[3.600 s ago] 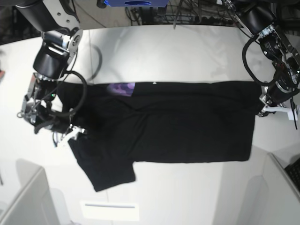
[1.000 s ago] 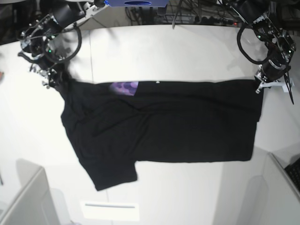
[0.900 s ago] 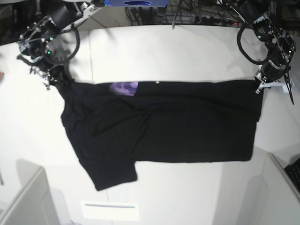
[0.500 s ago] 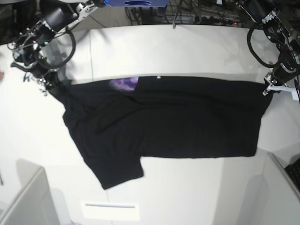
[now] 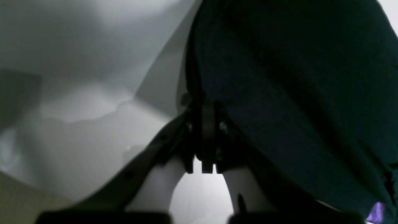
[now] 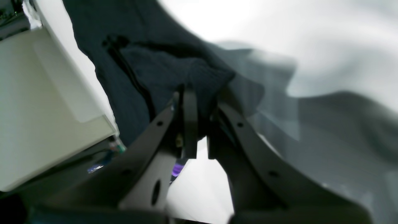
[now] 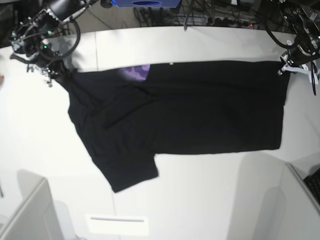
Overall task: Fold the T-shirt properly
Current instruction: 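Drag the shirt toward the robot with both grippers, then release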
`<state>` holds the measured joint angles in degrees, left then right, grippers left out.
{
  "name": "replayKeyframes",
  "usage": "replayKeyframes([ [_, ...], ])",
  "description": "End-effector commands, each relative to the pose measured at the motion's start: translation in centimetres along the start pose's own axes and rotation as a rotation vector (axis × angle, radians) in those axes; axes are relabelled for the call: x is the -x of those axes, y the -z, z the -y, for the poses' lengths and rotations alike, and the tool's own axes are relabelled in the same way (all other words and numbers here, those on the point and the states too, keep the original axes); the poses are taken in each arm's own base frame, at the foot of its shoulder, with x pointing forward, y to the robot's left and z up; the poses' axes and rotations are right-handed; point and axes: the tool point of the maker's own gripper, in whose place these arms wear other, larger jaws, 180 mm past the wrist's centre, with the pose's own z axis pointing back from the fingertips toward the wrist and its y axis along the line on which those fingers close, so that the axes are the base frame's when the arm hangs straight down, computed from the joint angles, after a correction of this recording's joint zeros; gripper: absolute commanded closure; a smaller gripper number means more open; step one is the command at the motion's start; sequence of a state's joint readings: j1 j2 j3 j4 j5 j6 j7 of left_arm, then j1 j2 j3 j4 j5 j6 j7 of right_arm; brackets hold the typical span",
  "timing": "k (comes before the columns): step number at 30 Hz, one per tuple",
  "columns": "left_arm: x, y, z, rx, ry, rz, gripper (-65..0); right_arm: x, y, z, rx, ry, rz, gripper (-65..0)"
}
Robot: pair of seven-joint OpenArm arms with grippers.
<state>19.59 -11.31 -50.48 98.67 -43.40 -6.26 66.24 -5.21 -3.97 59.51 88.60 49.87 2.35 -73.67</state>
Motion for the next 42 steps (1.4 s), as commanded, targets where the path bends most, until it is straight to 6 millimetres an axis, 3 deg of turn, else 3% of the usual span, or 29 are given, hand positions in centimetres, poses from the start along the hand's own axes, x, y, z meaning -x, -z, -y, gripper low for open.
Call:
replayKeyframes([
  [1,-0.9,-0.7,-0.2,-0.005,0.027,0.029,0.0,-1.0,-1.0,-0.6,-0.008,-0.035,0.039,0.0],
  [3,-0.2,-0.9,-0.8,-0.019,0.029,0.011,0.0,-1.2,-2.1,-0.5,0.010,-0.065,0.062,0.0],
  [10,2.0,-1.9,-2.6,-0.067,0.046,-0.043,0.0,1.8,-4.2,1.5,0.058,-0.034,0.007,0.0],
  [16,3.3,-3.3,-2.3,-0.074,0.074,-0.047,0.0,2.5,-5.0,3.1,0.095,-0.015,-0.006,0.0],
  [28,2.5,-4.1,-3.4,-0.103,0.055,-0.017,0.0,4.0,-6.5,6.1,0.171,0.011,-0.036,0.0],
  [40,3.1,-4.3,-3.8,-0.117,0.057,-0.034,0.0,4.0,-6.6,5.9,0.170,0.009,-0.035,0.0],
  [42,3.2,-4.4,-4.0,-0.123,0.057,-0.038,-0.7,4.0,-6.6,6.0,0.169,0.008,-0.036,-12.6],
])
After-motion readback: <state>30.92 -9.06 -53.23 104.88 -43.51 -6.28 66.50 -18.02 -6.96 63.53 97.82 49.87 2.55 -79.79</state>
